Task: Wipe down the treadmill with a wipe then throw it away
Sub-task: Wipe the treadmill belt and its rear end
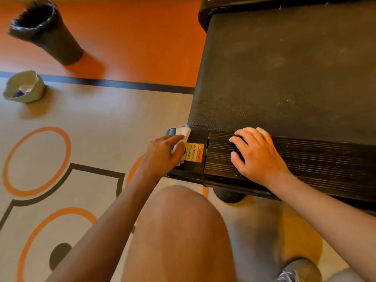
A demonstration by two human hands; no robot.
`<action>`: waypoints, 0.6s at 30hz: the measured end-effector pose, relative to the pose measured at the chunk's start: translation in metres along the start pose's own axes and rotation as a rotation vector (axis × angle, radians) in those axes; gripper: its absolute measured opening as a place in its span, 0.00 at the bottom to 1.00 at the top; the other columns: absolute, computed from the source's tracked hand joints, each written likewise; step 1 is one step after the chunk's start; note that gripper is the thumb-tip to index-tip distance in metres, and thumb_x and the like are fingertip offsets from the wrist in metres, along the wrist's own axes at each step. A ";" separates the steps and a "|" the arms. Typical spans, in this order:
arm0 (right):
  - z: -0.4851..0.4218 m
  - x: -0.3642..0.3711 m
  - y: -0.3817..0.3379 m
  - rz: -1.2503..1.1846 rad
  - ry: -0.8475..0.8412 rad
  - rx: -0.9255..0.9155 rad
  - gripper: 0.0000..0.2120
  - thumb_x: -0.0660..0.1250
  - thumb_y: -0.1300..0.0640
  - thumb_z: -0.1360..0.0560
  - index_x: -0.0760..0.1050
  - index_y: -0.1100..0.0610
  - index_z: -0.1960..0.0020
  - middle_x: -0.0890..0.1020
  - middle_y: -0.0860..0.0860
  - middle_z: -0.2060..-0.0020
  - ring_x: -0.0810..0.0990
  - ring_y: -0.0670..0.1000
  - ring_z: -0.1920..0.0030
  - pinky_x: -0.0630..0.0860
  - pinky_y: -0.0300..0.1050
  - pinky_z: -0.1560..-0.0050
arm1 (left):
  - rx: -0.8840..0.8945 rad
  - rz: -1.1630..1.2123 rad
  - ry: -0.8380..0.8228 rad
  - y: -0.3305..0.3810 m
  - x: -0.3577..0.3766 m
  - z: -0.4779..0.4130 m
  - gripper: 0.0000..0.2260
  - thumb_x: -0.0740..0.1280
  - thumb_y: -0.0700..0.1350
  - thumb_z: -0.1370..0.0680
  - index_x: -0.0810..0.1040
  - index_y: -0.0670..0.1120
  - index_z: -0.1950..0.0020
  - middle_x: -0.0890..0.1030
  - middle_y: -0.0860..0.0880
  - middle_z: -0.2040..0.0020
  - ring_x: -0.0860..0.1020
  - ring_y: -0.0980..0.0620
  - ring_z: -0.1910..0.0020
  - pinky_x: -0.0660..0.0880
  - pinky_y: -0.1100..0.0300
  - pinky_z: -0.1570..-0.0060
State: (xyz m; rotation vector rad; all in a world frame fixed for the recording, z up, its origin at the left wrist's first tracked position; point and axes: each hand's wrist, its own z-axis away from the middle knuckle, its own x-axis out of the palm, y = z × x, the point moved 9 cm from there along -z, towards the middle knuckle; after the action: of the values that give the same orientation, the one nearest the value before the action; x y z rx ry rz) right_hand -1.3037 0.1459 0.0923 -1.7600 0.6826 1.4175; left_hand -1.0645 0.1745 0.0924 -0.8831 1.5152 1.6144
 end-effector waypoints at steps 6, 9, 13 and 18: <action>-0.001 0.001 0.001 0.000 -0.020 0.028 0.21 0.57 0.47 0.20 0.78 0.55 0.34 0.77 0.54 0.35 0.73 0.55 0.31 0.64 0.60 0.25 | -0.034 0.121 0.057 0.000 -0.007 0.019 0.13 0.68 0.45 0.18 0.82 0.47 0.34 0.85 0.42 0.43 0.83 0.51 0.54 0.78 0.62 0.56; 0.000 0.000 0.002 0.002 -0.029 0.036 0.22 0.57 0.46 0.20 0.78 0.55 0.33 0.77 0.54 0.34 0.73 0.54 0.31 0.63 0.60 0.25 | 0.068 -0.041 0.088 0.010 -0.009 0.023 0.11 0.71 0.44 0.20 0.84 0.46 0.38 0.84 0.43 0.44 0.81 0.46 0.48 0.74 0.59 0.54; -0.001 -0.001 0.001 -0.004 -0.043 0.044 0.23 0.55 0.45 0.20 0.78 0.55 0.33 0.77 0.54 0.34 0.73 0.55 0.31 0.64 0.60 0.25 | 0.129 -0.090 0.067 0.013 -0.004 0.014 0.23 0.60 0.53 0.15 0.68 0.47 0.22 0.70 0.46 0.23 0.66 0.43 0.24 0.65 0.52 0.30; 0.000 0.001 0.001 -0.004 -0.041 0.042 0.23 0.55 0.45 0.21 0.78 0.55 0.34 0.77 0.54 0.35 0.73 0.55 0.31 0.64 0.60 0.25 | 0.086 -0.177 -0.218 0.003 0.038 0.018 0.27 0.43 0.59 0.13 0.40 0.54 0.16 0.39 0.55 0.17 0.37 0.52 0.19 0.36 0.44 0.21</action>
State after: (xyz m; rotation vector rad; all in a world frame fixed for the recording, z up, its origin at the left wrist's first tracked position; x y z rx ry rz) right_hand -1.3044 0.1449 0.0913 -1.6950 0.6816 1.4223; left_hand -1.0862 0.1942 0.0619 -0.7462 1.3068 1.4555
